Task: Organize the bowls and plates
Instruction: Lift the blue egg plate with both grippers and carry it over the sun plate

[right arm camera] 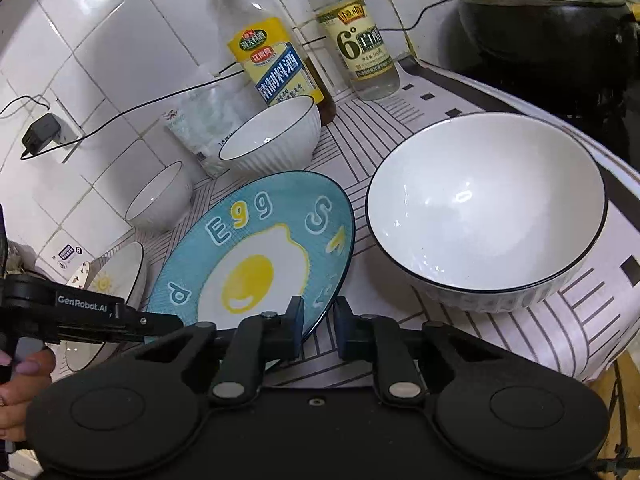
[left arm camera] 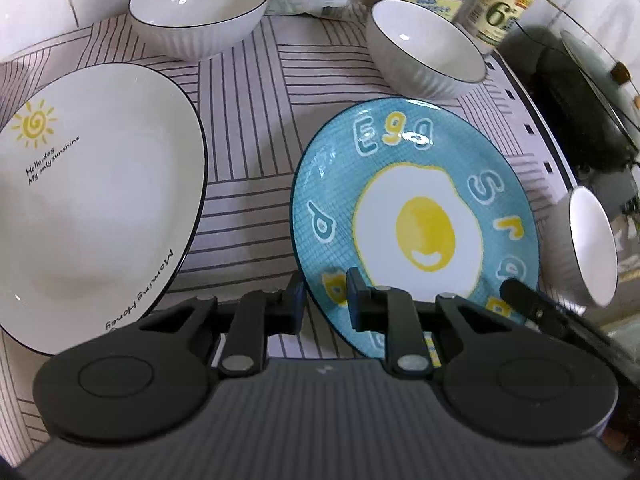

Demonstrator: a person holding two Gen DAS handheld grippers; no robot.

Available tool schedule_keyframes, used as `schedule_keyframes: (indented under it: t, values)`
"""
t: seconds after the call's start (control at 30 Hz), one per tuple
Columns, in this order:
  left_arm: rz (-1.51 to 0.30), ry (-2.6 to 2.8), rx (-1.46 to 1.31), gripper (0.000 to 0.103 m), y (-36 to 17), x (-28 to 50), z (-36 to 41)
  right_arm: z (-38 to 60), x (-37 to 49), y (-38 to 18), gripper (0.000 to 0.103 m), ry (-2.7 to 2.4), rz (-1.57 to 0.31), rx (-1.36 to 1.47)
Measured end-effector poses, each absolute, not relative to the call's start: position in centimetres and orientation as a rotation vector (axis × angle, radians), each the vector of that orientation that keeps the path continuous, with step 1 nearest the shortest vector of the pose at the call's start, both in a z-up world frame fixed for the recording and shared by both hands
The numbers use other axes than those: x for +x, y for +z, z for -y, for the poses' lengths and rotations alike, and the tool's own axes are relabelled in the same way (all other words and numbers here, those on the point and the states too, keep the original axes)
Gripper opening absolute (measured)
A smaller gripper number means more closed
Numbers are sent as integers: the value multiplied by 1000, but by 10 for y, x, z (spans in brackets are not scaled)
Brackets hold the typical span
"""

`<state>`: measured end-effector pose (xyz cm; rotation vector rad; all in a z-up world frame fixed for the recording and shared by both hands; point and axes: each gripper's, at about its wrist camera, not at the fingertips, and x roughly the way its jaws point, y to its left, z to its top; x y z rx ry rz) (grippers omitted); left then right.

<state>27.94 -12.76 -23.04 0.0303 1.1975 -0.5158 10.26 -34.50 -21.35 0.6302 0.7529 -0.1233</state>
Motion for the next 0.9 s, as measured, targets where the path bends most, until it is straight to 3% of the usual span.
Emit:
schedule_keyframes:
  t: [0.37, 0.9]
  values:
    - [-1229, -475, 16, 23, -232, 286, 134, 348, 117, -217, 20, -68, -811, 633]
    - [-1167, -461, 54, 24, -184, 249, 112, 332, 99, -171, 24, 72, -853, 517]
